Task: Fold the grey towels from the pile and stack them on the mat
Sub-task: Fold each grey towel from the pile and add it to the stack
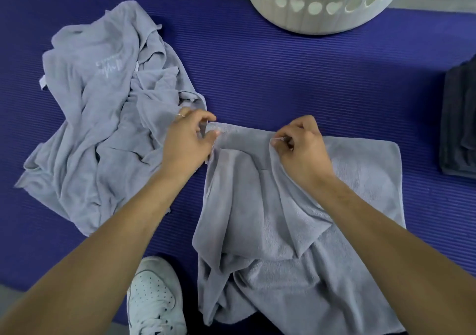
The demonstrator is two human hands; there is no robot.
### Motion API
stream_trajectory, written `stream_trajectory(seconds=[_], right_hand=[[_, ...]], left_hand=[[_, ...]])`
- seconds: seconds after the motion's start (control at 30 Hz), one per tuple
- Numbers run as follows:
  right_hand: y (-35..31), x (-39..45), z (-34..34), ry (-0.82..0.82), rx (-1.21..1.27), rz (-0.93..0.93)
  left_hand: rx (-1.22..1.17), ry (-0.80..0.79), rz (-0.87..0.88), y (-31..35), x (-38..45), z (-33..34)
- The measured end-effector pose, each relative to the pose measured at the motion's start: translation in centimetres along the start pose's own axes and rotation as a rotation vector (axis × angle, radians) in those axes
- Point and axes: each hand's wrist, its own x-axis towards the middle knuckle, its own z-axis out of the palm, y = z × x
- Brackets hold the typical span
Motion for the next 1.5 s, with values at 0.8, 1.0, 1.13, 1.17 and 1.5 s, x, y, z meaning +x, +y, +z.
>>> stream_trajectory(seconds=[0.8,1.0,1.13,1.17,1.5], right_hand=[[0.2,-1.5,0.7,-0.091,0.094,0.077],[0.0,-1.5,0.7,-0.113,0.127,0.113],[0.1,-1.4,0.8,-0.12,0.121,0.126],[0.1,-1.4,0.8,-0.118,0.12,0.129],[-0.1,-1.5,0.8,-0.105,0.131,0.147]], left_hand=[[-0.48,-0.229,-0.402,-0.5,-3.3,-0.4],[-0.545,-0.379,-0.484,-0.1,-2.7,-1.6],[-0.423,-0.399,-0.446,0.3,-2.5,-1.5],[-0.413,-0.346,-0.454,0.2,-2.2,-1.4],[-0.284,-0.069,-0.45,0.0,2.5,1.3]])
